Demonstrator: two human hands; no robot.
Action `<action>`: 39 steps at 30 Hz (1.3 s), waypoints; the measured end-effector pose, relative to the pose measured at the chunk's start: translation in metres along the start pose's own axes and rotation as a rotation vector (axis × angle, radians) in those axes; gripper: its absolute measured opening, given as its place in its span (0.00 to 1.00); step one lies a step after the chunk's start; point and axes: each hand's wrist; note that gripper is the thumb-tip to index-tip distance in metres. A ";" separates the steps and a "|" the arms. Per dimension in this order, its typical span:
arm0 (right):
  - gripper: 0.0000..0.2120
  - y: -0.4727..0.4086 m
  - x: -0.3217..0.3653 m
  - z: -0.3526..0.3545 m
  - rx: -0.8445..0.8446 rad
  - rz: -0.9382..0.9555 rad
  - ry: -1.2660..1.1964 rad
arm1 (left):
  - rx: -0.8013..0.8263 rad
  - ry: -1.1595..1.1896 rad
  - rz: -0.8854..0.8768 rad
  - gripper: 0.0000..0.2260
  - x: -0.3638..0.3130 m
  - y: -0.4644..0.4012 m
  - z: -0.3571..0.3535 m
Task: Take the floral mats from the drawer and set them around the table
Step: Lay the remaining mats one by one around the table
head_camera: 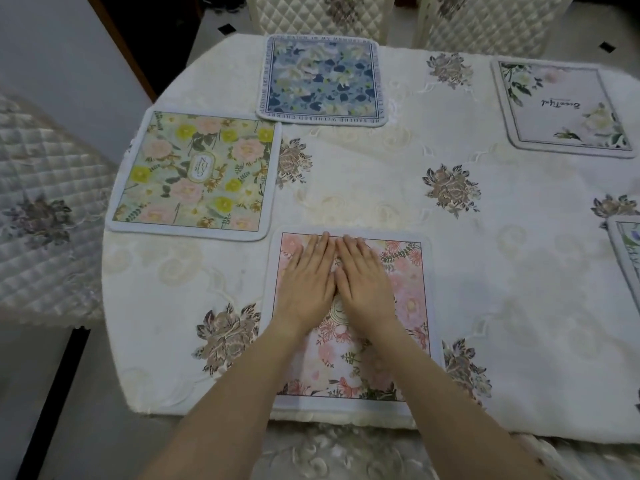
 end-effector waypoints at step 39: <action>0.26 0.110 -0.047 0.062 0.125 -0.013 0.140 | 0.147 -0.045 -0.058 0.29 0.017 0.112 0.039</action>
Point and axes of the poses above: each hand's wrist, its own y-axis away from the middle knuckle, its own z-axis out of the back of the hand, x = y × z, and after that the axes turned 14 degrees about -x, right-handed
